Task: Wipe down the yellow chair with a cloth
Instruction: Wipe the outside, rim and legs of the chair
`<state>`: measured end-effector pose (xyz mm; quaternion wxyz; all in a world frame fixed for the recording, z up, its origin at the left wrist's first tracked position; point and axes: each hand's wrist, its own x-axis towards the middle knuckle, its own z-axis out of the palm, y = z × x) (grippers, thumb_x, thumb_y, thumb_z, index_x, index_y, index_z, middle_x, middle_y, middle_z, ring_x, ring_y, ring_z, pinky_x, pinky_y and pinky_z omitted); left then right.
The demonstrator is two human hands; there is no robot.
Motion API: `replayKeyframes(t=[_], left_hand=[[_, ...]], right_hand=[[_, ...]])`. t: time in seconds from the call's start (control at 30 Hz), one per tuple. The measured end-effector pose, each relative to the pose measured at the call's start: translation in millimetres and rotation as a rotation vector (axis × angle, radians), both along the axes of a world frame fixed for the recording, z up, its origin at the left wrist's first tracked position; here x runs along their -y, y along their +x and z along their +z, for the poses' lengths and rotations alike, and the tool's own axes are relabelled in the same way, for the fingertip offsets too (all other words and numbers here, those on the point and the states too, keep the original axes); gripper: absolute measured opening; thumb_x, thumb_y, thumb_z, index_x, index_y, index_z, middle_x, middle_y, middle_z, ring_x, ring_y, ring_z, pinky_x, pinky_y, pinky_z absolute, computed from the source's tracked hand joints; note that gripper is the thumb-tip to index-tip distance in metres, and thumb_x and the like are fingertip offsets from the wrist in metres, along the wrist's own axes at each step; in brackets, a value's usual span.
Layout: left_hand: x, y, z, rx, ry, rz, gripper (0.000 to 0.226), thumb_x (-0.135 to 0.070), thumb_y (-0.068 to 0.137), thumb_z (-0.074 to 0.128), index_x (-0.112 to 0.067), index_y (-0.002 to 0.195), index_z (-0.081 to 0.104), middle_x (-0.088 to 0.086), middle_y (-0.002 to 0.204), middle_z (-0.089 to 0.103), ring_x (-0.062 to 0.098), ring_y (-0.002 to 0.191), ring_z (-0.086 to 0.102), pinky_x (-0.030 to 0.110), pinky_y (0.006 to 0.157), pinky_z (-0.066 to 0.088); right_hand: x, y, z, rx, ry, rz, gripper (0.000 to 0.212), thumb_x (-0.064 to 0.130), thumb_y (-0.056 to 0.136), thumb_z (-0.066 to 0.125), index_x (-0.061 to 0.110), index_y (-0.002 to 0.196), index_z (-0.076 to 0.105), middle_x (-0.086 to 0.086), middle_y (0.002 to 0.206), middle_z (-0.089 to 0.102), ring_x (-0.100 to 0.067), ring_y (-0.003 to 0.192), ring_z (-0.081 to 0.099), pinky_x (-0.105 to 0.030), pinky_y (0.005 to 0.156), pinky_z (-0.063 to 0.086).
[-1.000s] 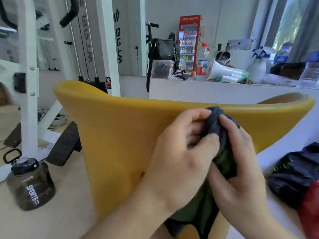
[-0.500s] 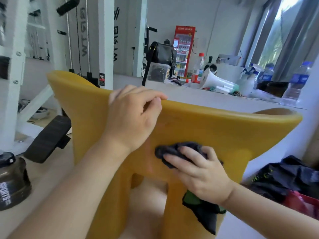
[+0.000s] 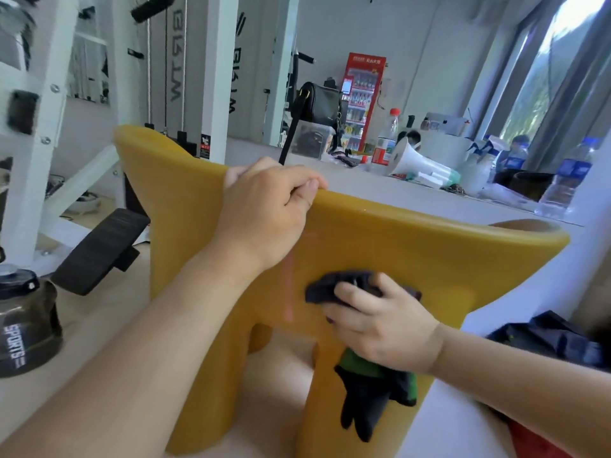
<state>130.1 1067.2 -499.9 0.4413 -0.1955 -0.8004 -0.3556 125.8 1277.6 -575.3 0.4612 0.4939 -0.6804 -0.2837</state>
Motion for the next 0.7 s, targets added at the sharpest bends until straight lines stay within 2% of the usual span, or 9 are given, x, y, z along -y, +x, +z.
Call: replayKeyframes(t=[0.1, 0.23, 0.3, 0.37, 0.43, 0.47, 0.53, 0.6, 0.7], left_hand=[[3.7, 2.3, -0.5, 0.031, -0.016, -0.023, 0.025, -0.031, 0.096, 0.045, -0.035, 0.100, 0.070, -0.023, 0.066, 0.048, 0.001, 0.084, 0.040, 0.023, 0.082, 0.019], [4.9, 2.5, 6.2, 0.060, -0.063, 0.003, 0.031, -0.038, 0.093, 0.039, -0.035, 0.097, 0.070, -0.023, 0.067, 0.049, 0.005, 0.088, 0.044, 0.027, 0.085, 0.022], [7.7, 3.3, 9.4, 0.072, -0.062, -0.018, 0.037, -0.039, 0.087, 0.035, -0.033, 0.095, 0.071, -0.022, 0.068, 0.051, 0.010, 0.089, 0.049, 0.031, 0.087, 0.028], [10.3, 3.4, 10.7, 0.076, -0.082, -0.035, 0.037, -0.037, 0.086, 0.035, -0.034, 0.096, 0.071, -0.026, 0.067, 0.047, 0.010, 0.088, 0.050, 0.034, 0.092, 0.032], [11.3, 4.0, 7.4, 0.059, -0.132, -0.017, 0.035, -0.034, 0.090, 0.035, -0.034, 0.100, 0.069, -0.028, 0.071, 0.048, 0.008, 0.089, 0.047, 0.034, 0.093, 0.030], [13.5, 2.7, 4.0, 0.022, -0.163, 0.021, 0.035, -0.034, 0.091, 0.034, -0.034, 0.103, 0.068, -0.026, 0.078, 0.055, 0.010, 0.093, 0.047, 0.035, 0.093, 0.029], [25.6, -5.5, -5.5, -0.060, -0.206, 0.150, 0.040, -0.040, 0.093, 0.029, -0.032, 0.108, 0.066, -0.014, 0.102, 0.063, 0.016, 0.107, 0.049, 0.036, 0.095, 0.028], [42.9, -14.1, -12.8, -0.067, -0.202, 0.223, 0.047, -0.047, 0.093, 0.025, -0.029, 0.111, 0.064, -0.007, 0.113, 0.063, 0.019, 0.113, 0.048, 0.035, 0.098, 0.026], [55.3, -18.7, -11.9, -0.041, -0.169, 0.211, 0.041, -0.046, 0.095, 0.030, -0.030, 0.109, 0.066, -0.010, 0.111, 0.064, 0.017, 0.111, 0.049, 0.030, 0.094, 0.022]], right_hand=[[-3.5, 6.9, 6.6, 0.055, 0.026, -0.050, 0.028, 0.012, 0.096, 0.050, 0.018, 0.074, 0.066, 0.002, 0.109, 0.068, -0.027, 0.110, 0.048, -0.037, 0.066, 0.030], [18.5, 19.7, 81.9, -0.064, -0.200, 0.053, 0.023, 0.012, 0.097, 0.051, 0.017, 0.081, 0.068, 0.002, 0.114, 0.070, -0.027, 0.107, 0.050, -0.038, 0.068, 0.037], [33.3, 17.9, 87.4, -0.100, -0.307, 0.066, 0.022, 0.014, 0.096, 0.052, 0.019, 0.085, 0.070, 0.004, 0.117, 0.069, -0.026, 0.105, 0.050, -0.038, 0.068, 0.039], [33.9, 9.7, 58.4, -0.073, -0.236, 0.053, 0.024, 0.015, 0.097, 0.048, 0.019, 0.088, 0.070, 0.003, 0.117, 0.069, -0.027, 0.107, 0.049, -0.038, 0.066, 0.040], [21.3, -2.4, 11.6, -0.001, -0.010, 0.021, 0.026, 0.014, 0.097, 0.048, 0.017, 0.083, 0.070, 0.000, 0.114, 0.068, -0.028, 0.110, 0.048, -0.037, 0.066, 0.036], [14.2, -6.2, -7.4, 0.033, 0.091, -0.010, 0.027, 0.013, 0.095, 0.049, 0.018, 0.079, 0.070, -0.001, 0.112, 0.068, -0.029, 0.111, 0.048, -0.038, 0.067, 0.033], [7.2, -7.1, -17.7, 0.084, 0.147, -0.059, 0.028, 0.012, 0.095, 0.050, 0.019, 0.076, 0.069, 0.000, 0.111, 0.068, -0.028, 0.110, 0.048, -0.037, 0.069, 0.031], [12.4, 2.1, 5.5, 0.076, 0.042, -0.028, 0.030, 0.014, 0.099, 0.046, 0.019, 0.081, 0.070, 0.000, 0.116, 0.067, -0.027, 0.108, 0.049, -0.037, 0.068, 0.030], [31.3, 13.0, 67.2, -0.057, -0.219, 0.068, 0.026, 0.014, 0.098, 0.046, 0.017, 0.091, 0.071, 0.000, 0.121, 0.067, -0.027, 0.106, 0.048, -0.039, 0.070, 0.034]])
